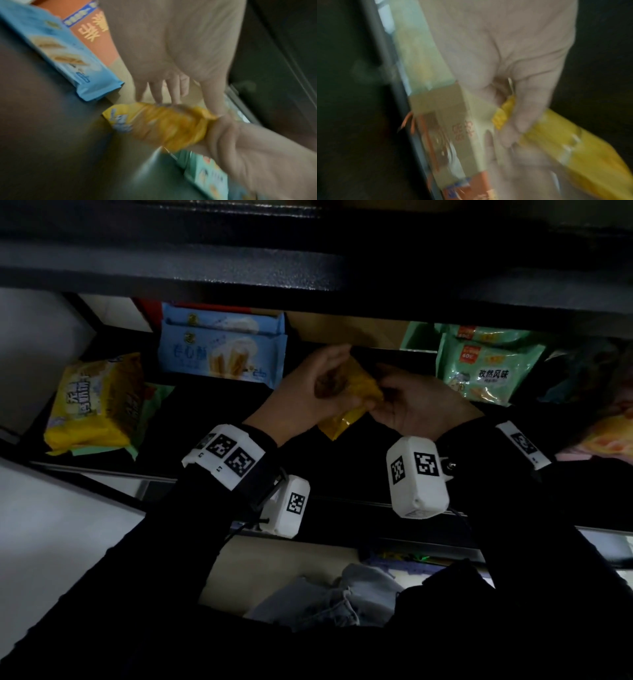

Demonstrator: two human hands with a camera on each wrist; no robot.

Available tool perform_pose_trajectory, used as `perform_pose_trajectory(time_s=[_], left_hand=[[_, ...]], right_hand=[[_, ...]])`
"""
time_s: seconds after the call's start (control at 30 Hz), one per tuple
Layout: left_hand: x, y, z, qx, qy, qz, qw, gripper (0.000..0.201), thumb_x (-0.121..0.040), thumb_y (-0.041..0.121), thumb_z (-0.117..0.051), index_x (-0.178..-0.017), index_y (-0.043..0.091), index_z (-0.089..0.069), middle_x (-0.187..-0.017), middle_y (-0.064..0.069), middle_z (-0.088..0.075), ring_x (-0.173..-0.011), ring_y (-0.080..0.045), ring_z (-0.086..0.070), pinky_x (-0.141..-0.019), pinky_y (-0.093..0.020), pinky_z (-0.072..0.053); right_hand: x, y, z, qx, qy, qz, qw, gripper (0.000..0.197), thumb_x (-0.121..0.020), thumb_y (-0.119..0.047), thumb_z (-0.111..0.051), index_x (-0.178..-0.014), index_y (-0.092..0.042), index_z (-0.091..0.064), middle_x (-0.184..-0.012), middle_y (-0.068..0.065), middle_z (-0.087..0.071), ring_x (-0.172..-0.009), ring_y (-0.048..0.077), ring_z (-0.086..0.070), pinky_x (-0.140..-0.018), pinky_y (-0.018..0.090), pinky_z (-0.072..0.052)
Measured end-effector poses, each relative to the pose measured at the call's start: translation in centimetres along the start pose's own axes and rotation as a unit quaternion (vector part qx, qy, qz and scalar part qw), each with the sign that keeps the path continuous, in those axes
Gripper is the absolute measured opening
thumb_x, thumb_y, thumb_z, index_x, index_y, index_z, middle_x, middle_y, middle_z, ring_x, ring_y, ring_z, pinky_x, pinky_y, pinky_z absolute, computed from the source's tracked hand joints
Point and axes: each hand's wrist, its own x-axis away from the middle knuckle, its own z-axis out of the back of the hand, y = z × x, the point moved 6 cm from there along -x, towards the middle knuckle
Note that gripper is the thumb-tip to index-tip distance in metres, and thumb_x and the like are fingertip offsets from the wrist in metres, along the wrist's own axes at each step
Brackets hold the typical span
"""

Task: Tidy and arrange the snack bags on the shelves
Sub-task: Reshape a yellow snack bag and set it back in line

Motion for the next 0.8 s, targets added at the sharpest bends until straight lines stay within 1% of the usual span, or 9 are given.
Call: perform_pose_trajectory(time_s=[0.1,0.17,0.27,0.33,0.4,0.47,0.57,0.7,0.8], left_hand=[[0.8,-0.5,-1.4,-0.150,-0.077,-0.034,0.985,0.101,-0.072,0.021,-0.083,-0.150,0.012,-0.020,-0.158,-0.007,-0.018,-0.146,-0.014,-0.015,-0.117,-0.021,-0.015],[0.9,-0.4,-1.5,-0.194,-0.052,-0.068,0.977,0.087,-0.080,0.016,-0.076,-0.149,0.011,-0.023,-0.158,-0.010,-0.019,-0.147,-0.019,-0.016,-0.119,-0.025,-0.015],[0.5,0.3,0.2,-0.136,0.066,-0.094,0.984,0.053,-0.089,0.013,-0.065,-0.138,0.011,-0.045,-0.138,-0.003,-0.048,-0.126,-0.008,-0.044,-0.101,-0.004,-0.029],[0.0,0.4,1.6,-0.062,0.111,-0.059,0.990,0.040,-0.091,0.021,-0.064,-0.128,0.018,-0.052,-0.117,0.009,-0.056,-0.104,0.006,-0.052,-0.086,0.003,-0.034],[-0.6,-0.1,2.4,0.011,0.106,0.013,0.994,0.028,-0.090,0.030,-0.066,-0.115,0.032,-0.055,-0.104,0.022,-0.060,-0.088,0.019,-0.056,-0.082,0.001,-0.040],[-1.1,-0.7,2.3,0.084,0.066,0.068,0.992,0.018,-0.089,0.031,-0.066,-0.105,0.035,-0.060,-0.102,0.022,-0.066,-0.096,0.010,-0.062,-0.091,-0.015,-0.048],[-1.1,-1.4,1.6,0.215,0.036,0.107,0.970,0.018,-0.091,0.020,-0.063,-0.108,0.025,-0.063,-0.107,0.005,-0.072,-0.104,-0.013,-0.067,-0.092,-0.034,-0.053],[-0.9,-1.6,1.2,0.298,0.068,0.101,0.947,0.019,-0.089,0.008,-0.062,-0.104,0.020,-0.063,-0.096,0.004,-0.074,-0.095,-0.015,-0.069,-0.081,-0.033,-0.055],[-0.9,-1.3,0.5,0.356,0.108,0.097,0.923,0.012,-0.091,0.010,-0.061,-0.101,0.013,-0.065,-0.096,-0.003,-0.074,-0.093,-0.017,-0.070,-0.081,-0.032,-0.055]], right_hand=[[-0.5,0.7,0.4,-0.197,0.018,-0.038,0.980,0.026,-0.100,0.001,-0.032,-0.112,0.003,-0.056,-0.092,0.019,-0.063,-0.072,0.022,-0.065,-0.049,0.022,-0.056],[-0.5,1.3,0.6,-0.282,0.021,-0.086,0.955,0.026,-0.100,-0.001,-0.035,-0.102,0.012,-0.057,-0.091,0.025,-0.065,-0.063,0.028,-0.068,-0.047,0.024,-0.056],[-0.2,1.8,1.1,-0.153,0.024,-0.104,0.982,0.025,-0.101,-0.014,-0.040,-0.106,0.003,-0.058,-0.089,0.019,-0.068,-0.051,0.017,-0.066,-0.046,0.021,-0.053],[-0.4,1.1,2.0,0.003,0.072,-0.010,0.997,0.024,-0.098,-0.029,-0.047,-0.112,-0.014,-0.059,-0.096,0.006,-0.067,-0.068,0.012,-0.067,-0.056,0.023,-0.050],[-0.1,-0.2,1.5,0.077,0.079,0.093,0.989,0.031,-0.096,-0.043,-0.048,-0.119,-0.026,-0.060,-0.108,-0.005,-0.069,-0.093,0.009,-0.066,-0.067,0.024,-0.048],[0.1,-1.0,0.3,0.102,0.036,0.154,0.982,0.032,-0.097,-0.043,-0.046,-0.121,-0.026,-0.060,-0.114,-0.006,-0.070,-0.102,0.009,-0.067,-0.071,0.023,-0.054],[0.3,-1.2,-0.3,0.077,-0.002,0.192,0.978,0.035,-0.098,-0.026,-0.049,-0.124,-0.005,-0.055,-0.118,0.011,-0.067,-0.108,0.023,-0.066,-0.087,0.035,-0.055],[0.3,-1.5,-0.6,0.084,-0.001,0.212,0.974,0.019,-0.098,-0.014,-0.049,-0.116,-0.012,-0.054,-0.108,0.007,-0.066,-0.093,0.015,-0.068,-0.076,0.029,-0.055],[-0.2,-1.4,-0.9,0.085,0.017,0.195,0.977,0.034,-0.101,-0.018,-0.043,-0.132,-0.004,-0.049,-0.124,0.016,-0.061,-0.109,0.025,-0.063,-0.088,0.035,-0.054]])
